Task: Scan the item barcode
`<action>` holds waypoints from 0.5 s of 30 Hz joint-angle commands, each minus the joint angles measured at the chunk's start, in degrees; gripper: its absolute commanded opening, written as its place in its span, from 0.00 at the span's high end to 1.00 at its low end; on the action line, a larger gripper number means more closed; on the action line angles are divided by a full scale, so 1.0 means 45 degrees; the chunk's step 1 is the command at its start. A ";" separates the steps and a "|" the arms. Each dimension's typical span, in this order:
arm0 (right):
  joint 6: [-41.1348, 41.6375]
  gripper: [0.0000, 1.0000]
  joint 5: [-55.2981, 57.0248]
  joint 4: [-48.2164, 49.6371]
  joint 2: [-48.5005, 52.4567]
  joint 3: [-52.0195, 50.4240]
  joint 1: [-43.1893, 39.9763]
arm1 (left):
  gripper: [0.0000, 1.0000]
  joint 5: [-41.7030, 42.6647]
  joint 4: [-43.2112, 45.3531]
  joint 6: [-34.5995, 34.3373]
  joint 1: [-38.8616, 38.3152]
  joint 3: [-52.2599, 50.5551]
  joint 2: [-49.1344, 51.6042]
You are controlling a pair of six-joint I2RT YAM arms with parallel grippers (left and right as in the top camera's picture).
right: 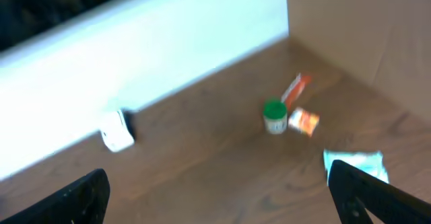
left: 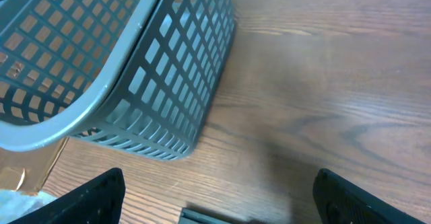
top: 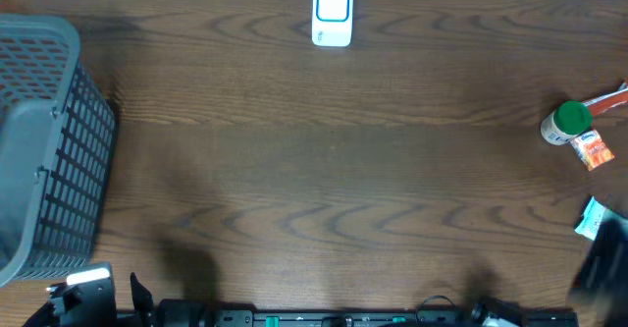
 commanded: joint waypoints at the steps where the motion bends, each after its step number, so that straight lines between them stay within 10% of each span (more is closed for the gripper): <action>1: -0.0180 0.01 0.0835 -0.0151 -0.3002 -0.1137 0.0223 | 0.11 0.0015 -0.0005 -0.0117 0.0063 0.0044 -0.0068; 15: 0.3196 0.01 0.5100 -0.0155 -0.9360 -0.1836 0.2739 | 0.11 0.0015 0.0000 -0.0117 0.0063 0.0044 -0.0068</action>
